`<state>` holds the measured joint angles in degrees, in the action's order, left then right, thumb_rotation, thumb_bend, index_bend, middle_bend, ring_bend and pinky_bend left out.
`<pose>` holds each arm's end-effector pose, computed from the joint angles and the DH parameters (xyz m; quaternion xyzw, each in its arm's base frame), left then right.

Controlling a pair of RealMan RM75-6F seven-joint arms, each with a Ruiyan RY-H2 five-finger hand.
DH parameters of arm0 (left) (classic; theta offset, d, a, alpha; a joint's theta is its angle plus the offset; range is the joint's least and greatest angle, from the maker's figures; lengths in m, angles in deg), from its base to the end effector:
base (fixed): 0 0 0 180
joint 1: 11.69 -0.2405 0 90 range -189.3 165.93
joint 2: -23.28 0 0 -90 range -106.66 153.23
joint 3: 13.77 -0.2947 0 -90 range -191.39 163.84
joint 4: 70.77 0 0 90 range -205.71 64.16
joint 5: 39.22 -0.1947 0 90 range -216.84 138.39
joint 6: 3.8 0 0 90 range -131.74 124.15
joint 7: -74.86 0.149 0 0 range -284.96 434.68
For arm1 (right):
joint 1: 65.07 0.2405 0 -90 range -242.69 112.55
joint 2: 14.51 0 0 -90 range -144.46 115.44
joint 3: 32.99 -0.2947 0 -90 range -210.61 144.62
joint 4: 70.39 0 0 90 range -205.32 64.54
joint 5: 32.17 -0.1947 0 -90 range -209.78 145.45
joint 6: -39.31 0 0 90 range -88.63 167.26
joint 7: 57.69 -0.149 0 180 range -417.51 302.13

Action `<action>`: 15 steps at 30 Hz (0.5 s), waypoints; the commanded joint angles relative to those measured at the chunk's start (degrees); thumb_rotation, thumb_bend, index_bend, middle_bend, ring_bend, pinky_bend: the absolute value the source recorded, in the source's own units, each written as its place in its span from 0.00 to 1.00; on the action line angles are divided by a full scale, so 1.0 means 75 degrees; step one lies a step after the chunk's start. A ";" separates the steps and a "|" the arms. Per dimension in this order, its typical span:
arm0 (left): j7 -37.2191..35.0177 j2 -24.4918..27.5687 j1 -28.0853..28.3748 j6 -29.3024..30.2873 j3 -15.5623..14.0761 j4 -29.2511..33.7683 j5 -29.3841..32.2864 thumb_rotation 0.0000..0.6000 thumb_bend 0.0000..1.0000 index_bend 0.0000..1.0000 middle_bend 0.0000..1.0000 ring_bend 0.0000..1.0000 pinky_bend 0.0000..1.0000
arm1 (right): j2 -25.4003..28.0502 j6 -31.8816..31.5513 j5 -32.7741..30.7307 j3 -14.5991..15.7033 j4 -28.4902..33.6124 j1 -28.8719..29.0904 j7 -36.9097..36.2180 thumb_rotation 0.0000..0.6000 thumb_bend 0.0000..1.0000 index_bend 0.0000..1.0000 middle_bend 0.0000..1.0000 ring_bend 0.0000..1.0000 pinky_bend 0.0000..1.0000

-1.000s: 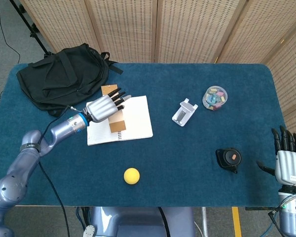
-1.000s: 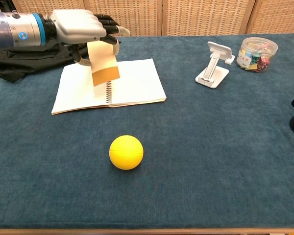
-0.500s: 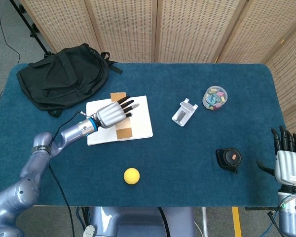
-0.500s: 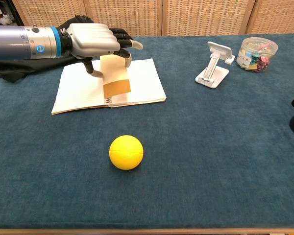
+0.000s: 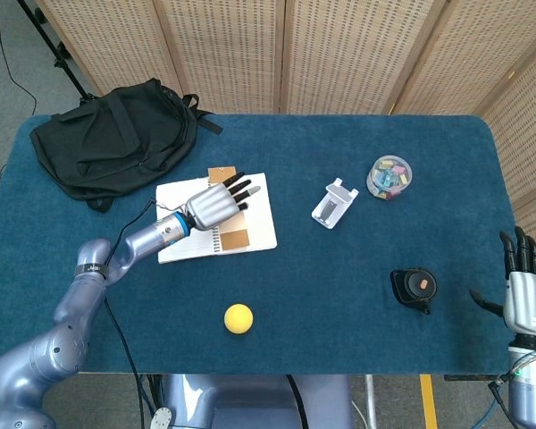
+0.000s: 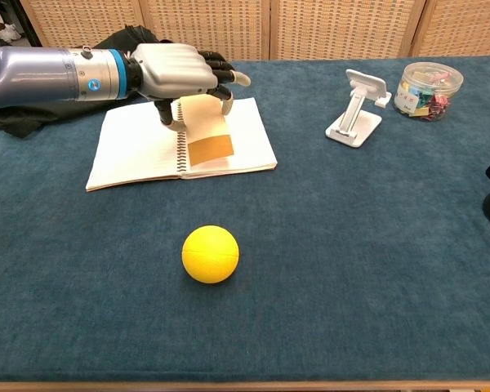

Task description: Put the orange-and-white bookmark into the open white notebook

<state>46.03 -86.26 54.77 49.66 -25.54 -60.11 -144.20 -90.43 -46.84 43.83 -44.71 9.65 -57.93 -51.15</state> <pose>-0.1113 0.4967 -0.0480 -0.9005 -0.0120 -0.2789 0.3335 -0.3684 -0.2285 0.1723 0.5166 -0.3449 0.3802 0.6852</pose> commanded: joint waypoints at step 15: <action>0.0233 -0.0224 0.0154 -0.0160 -0.0263 -0.0213 -0.0056 1.00 0.25 0.67 0.00 0.00 0.00 | 0.0067 -0.0052 -0.0062 -0.0046 0.0000 -0.0051 -0.0056 1.00 0.00 0.00 0.00 0.00 0.00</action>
<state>47.78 -87.95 55.94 48.48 -27.53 -61.69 -144.68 -89.93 -47.24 43.37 -45.06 9.66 -58.31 -51.56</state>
